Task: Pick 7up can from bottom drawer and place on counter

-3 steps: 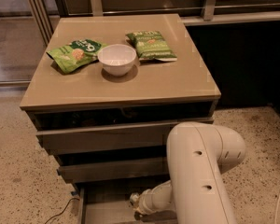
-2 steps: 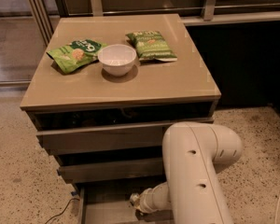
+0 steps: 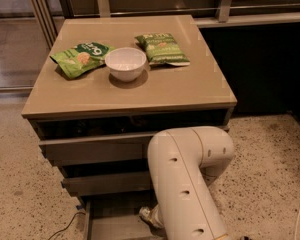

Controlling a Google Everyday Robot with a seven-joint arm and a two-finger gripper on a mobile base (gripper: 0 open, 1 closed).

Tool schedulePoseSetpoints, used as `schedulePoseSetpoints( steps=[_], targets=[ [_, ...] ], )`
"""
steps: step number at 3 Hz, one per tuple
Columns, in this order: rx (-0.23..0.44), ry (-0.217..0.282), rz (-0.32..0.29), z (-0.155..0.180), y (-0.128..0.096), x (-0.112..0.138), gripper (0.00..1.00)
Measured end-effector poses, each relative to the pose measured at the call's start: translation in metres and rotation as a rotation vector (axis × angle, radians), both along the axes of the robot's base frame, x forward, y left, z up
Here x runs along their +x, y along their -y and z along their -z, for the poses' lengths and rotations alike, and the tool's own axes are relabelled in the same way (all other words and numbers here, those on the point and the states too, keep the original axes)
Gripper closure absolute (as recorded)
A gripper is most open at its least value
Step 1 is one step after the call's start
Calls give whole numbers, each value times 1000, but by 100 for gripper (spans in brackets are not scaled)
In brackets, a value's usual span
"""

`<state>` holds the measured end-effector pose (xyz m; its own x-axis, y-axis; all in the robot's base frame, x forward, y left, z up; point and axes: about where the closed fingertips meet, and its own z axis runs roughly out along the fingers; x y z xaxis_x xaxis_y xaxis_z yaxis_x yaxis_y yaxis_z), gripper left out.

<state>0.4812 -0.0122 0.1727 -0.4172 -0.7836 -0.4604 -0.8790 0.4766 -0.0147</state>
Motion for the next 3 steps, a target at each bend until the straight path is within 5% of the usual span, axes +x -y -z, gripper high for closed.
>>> schedulePoseSetpoints(
  steps=[1, 3],
  targets=[
    [-7, 10, 53, 2, 4, 2, 86],
    [-5, 7, 71, 2, 5, 3, 39]
  ],
)
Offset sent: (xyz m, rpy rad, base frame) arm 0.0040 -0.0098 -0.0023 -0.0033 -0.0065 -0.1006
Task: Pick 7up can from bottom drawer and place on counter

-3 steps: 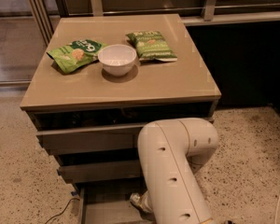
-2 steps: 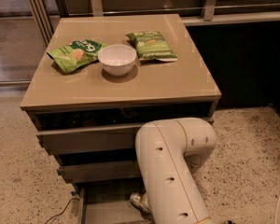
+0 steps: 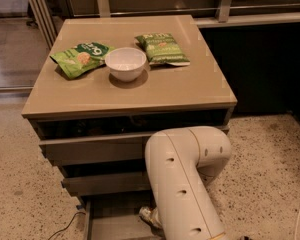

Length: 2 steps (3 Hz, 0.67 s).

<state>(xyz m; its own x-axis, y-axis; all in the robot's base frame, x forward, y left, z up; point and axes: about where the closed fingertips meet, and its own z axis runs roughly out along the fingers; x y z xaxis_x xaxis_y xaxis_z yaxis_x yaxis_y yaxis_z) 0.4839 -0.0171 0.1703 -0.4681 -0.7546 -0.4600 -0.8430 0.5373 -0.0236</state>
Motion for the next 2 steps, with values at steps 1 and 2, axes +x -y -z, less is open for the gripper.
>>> schedulePoseSetpoints(
  steps=[1, 2],
  targets=[
    [3, -3, 4, 1, 0, 0, 16],
    [4, -4, 7, 1, 0, 1, 9]
  ],
)
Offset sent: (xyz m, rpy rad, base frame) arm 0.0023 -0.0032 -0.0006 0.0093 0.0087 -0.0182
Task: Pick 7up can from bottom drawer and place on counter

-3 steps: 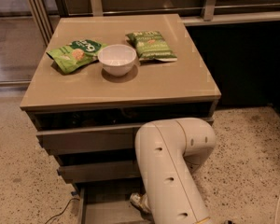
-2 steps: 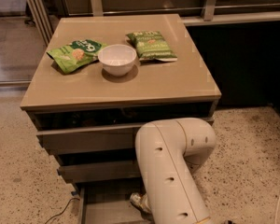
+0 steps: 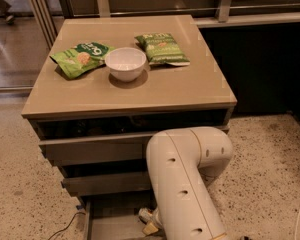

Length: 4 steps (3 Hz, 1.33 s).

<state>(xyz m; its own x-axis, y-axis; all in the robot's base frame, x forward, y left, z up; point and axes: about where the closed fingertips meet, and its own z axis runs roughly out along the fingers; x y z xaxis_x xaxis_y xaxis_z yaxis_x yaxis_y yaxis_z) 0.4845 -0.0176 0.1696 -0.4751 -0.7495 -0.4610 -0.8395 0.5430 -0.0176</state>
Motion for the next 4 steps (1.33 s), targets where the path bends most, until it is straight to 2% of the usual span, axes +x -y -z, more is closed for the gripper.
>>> schedulePoseSetpoints(
  steps=[1, 2, 4],
  targets=[
    [1, -2, 2, 0, 0, 0, 7],
    [12, -11, -9, 7, -5, 4, 15],
    [17, -31, -38, 24, -18, 12, 14]
  ],
)
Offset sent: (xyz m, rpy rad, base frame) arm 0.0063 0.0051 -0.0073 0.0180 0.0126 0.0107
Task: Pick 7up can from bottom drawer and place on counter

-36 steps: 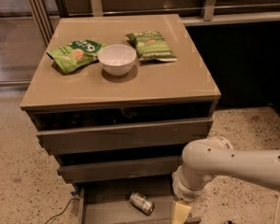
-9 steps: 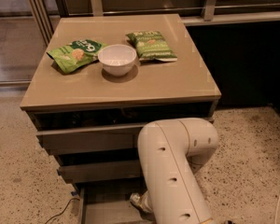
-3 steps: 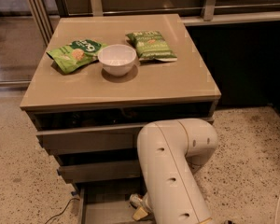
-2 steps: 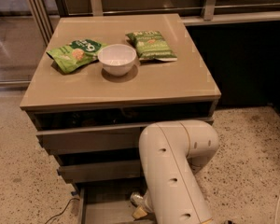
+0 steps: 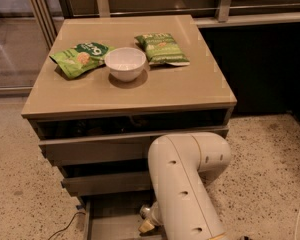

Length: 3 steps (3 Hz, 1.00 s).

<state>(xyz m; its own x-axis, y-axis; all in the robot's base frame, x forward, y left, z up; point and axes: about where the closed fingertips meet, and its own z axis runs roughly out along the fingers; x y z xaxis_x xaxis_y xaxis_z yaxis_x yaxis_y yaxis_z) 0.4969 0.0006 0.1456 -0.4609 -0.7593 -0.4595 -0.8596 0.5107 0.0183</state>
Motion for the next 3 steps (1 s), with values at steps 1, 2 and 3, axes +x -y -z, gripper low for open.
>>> schedulePoseSetpoints(
  steps=[1, 2, 3],
  targets=[
    [-9, -13, -17, 12, -7, 4, 20],
    [-19, -25, -27, 22, -10, 6, 22],
    [-16, -35, -33, 29, -11, 7, 29]
  ],
)
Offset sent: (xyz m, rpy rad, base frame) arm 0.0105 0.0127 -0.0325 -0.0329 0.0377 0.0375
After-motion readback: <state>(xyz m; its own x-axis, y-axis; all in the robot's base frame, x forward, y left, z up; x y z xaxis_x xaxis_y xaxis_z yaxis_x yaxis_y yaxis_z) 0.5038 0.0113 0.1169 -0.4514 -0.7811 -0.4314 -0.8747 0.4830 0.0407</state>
